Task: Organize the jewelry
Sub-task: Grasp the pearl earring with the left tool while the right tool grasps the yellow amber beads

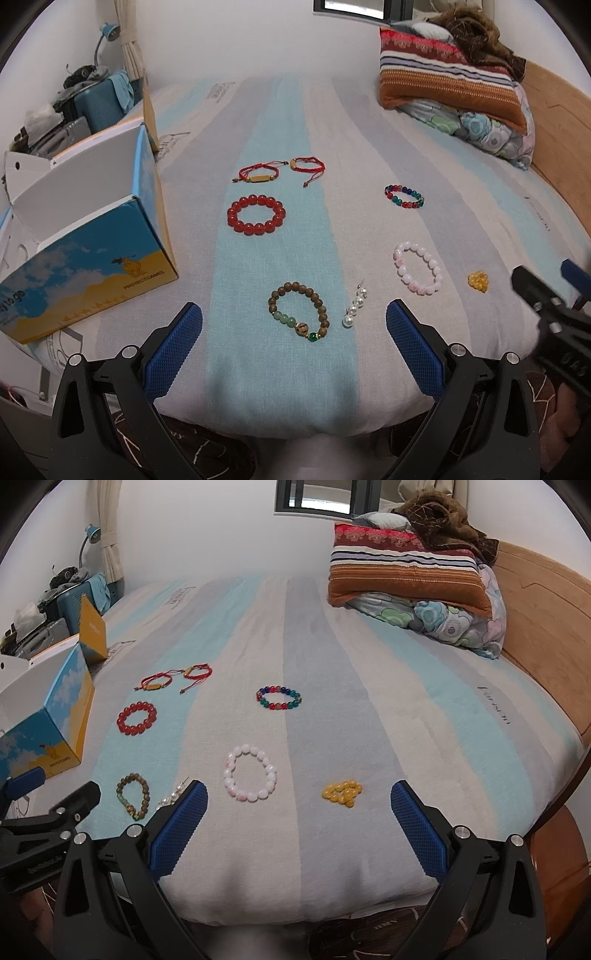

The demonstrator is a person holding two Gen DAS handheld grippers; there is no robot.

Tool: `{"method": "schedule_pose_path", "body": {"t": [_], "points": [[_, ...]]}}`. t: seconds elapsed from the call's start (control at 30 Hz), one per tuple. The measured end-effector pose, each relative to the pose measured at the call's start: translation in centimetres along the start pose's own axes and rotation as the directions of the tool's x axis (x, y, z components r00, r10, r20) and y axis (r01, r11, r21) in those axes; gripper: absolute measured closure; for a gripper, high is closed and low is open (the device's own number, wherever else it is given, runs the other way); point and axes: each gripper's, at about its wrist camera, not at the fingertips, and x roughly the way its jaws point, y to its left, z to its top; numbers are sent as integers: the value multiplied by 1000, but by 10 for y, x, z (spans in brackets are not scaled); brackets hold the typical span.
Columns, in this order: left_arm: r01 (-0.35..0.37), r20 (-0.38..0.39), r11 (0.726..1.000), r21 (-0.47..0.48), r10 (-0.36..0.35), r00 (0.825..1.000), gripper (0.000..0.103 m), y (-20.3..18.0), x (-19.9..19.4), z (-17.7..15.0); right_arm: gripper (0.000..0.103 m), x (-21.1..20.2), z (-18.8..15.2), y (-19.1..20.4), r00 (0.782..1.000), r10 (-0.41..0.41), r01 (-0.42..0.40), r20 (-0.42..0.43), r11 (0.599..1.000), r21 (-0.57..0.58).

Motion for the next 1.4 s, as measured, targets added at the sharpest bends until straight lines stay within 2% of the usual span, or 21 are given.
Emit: {"method": "schedule_pose_path", "body": {"t": [0.27, 0.5, 0.63, 0.73, 0.83, 0.93, 1.07, 1.23, 1.4], "points": [[61, -83, 998, 33, -58, 995, 6, -15, 18, 19, 8, 11, 22, -20, 999, -17, 19, -44, 999, 38], [68, -153, 996, 51, -59, 986, 6, -24, 42, 33, 8, 32, 32, -26, 994, -38, 40, -105, 999, 19], [81, -212, 990, 115, -55, 976, 6, -38, 58, 40, 8, 51, 36, -32, 988, -44, 47, -150, 999, 20], [98, -274, 985, 141, -56, 960, 6, -46, 76, 43, 8, 68, 33, -39, 981, -32, 40, -190, 998, 38], [144, -332, 979, 143, -90, 939, 6, -52, 90, 42, 14, 85, 29, -44, 972, -23, 35, -232, 998, 51], [188, -374, 972, 141, -124, 919, 6, -57, 101, 42, 17, 104, 23, -49, 962, -9, 28, -274, 998, 64], [209, -419, 967, 145, -131, 898, 6, -65, 117, 39, 23, 121, 19, -51, 952, -3, 25, -306, 998, 66], [233, -459, 955, 182, -127, 879, 13, -78, 131, 36, 27, 134, 17, -54, 944, 8, 17, -329, 997, 73], [236, -495, 951, 202, -109, 862, 25, -82, 140, 31, 41, 155, 10, -56, 922, 18, 13, -387, 997, 77]]}}
